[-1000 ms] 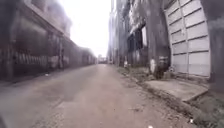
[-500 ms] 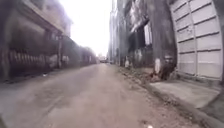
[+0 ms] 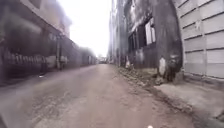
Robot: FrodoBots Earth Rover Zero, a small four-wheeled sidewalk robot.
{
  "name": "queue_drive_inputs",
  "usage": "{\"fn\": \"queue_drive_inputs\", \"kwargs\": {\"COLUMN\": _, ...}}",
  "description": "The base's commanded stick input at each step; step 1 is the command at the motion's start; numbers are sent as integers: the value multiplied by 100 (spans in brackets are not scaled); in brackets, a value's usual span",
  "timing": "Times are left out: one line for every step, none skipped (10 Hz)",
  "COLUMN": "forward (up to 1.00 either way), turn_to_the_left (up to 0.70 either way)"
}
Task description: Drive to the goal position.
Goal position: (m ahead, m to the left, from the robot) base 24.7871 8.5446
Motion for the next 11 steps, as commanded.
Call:
{"fn": "queue_drive_inputs", "kwargs": {"forward": 50, "turn_to_the_left": 0}}
{"fn": "queue_drive_inputs", "kwargs": {"forward": 50, "turn_to_the_left": 0}}
{"fn": "queue_drive_inputs", "kwargs": {"forward": 50, "turn_to_the_left": 0}}
{"fn": "queue_drive_inputs", "kwargs": {"forward": 50, "turn_to_the_left": 0}}
{"fn": "queue_drive_inputs", "kwargs": {"forward": 50, "turn_to_the_left": 0}}
{"fn": "queue_drive_inputs", "kwargs": {"forward": 50, "turn_to_the_left": 0}}
{"fn": "queue_drive_inputs", "kwargs": {"forward": 50, "turn_to_the_left": 0}}
{"fn": "queue_drive_inputs", "kwargs": {"forward": 50, "turn_to_the_left": 0}}
{"fn": "queue_drive_inputs", "kwargs": {"forward": 50, "turn_to_the_left": 0}}
{"fn": "queue_drive_inputs", "kwargs": {"forward": 50, "turn_to_the_left": 0}}
{"fn": "queue_drive_inputs", "kwargs": {"forward": 50, "turn_to_the_left": 0}}
